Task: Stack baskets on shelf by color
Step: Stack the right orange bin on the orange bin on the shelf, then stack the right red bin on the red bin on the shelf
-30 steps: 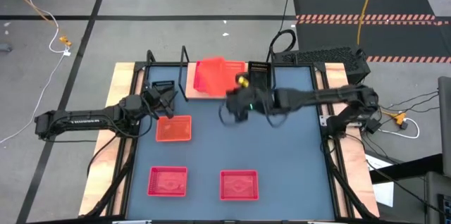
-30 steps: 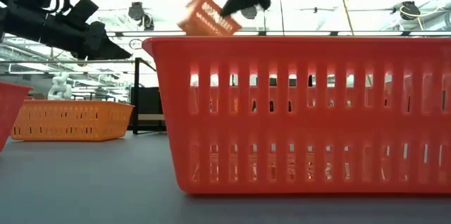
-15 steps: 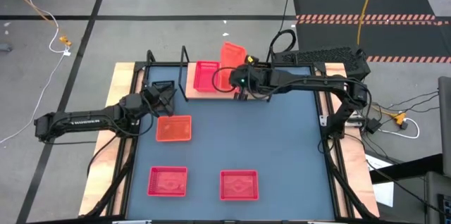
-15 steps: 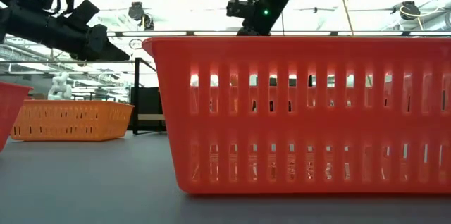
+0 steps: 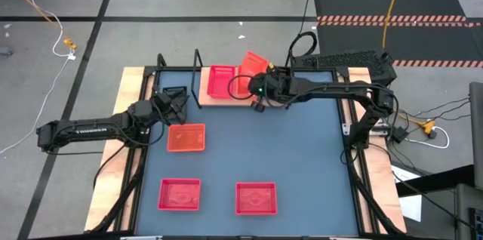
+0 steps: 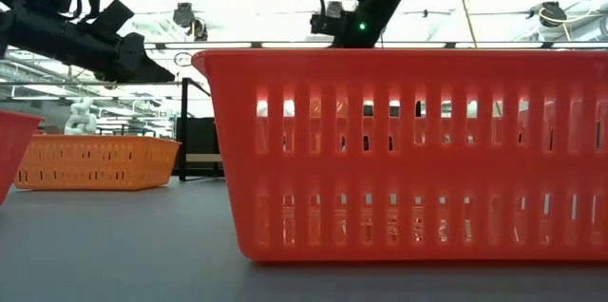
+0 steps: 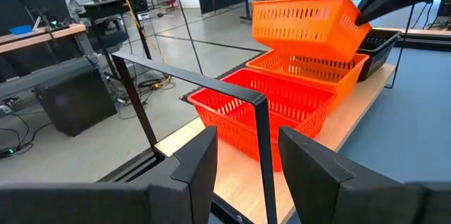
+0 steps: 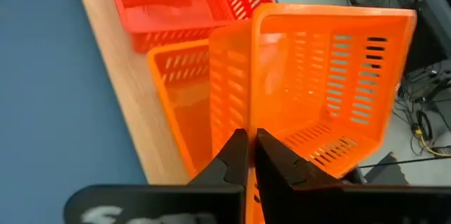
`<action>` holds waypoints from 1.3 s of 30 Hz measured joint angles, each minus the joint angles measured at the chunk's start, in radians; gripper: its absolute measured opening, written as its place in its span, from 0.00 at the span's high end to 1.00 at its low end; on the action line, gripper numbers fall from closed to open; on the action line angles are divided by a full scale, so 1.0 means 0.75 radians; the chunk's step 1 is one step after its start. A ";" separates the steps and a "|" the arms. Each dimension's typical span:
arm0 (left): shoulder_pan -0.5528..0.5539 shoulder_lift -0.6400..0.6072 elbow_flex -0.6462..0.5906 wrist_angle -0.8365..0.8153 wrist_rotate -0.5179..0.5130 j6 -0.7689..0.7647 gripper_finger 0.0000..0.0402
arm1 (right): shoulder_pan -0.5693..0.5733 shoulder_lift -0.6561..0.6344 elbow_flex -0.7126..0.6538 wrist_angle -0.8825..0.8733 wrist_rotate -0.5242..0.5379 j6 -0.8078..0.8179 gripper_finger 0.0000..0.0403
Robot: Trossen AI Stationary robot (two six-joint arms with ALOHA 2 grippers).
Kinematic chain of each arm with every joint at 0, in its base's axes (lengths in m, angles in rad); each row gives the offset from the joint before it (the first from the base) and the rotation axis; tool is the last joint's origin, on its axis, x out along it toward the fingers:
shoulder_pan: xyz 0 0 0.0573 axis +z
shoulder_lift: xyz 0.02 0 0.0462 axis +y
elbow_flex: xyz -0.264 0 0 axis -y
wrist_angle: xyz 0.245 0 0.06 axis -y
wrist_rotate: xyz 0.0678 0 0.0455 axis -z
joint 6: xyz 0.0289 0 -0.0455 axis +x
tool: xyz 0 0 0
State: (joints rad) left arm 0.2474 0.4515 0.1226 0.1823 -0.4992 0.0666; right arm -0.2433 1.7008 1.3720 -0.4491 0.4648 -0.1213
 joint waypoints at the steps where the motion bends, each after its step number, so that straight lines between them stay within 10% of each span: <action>1: 0.000 0.000 0.000 0.000 0.000 0.000 0.62 | 0.002 0.000 -0.014 0.015 0.001 -0.008 0.99; 18: 0.000 0.000 0.001 -0.001 0.000 0.003 0.62 | 0.024 -0.010 -0.035 0.182 -0.084 -0.170 0.68; 30: 0.000 0.001 0.001 -0.060 0.005 0.000 0.62 | 0.232 -0.120 -0.049 -0.055 -1.207 -0.066 0.64; 39: -0.001 0.000 0.001 -0.031 0.007 -0.012 0.62 | 0.730 -0.120 -0.216 -0.048 -0.902 -0.557 0.65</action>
State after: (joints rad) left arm 0.2470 0.4515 0.1230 0.1587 -0.4942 0.0574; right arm 0.3040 1.6112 1.2099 -0.4850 -0.2114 -0.5390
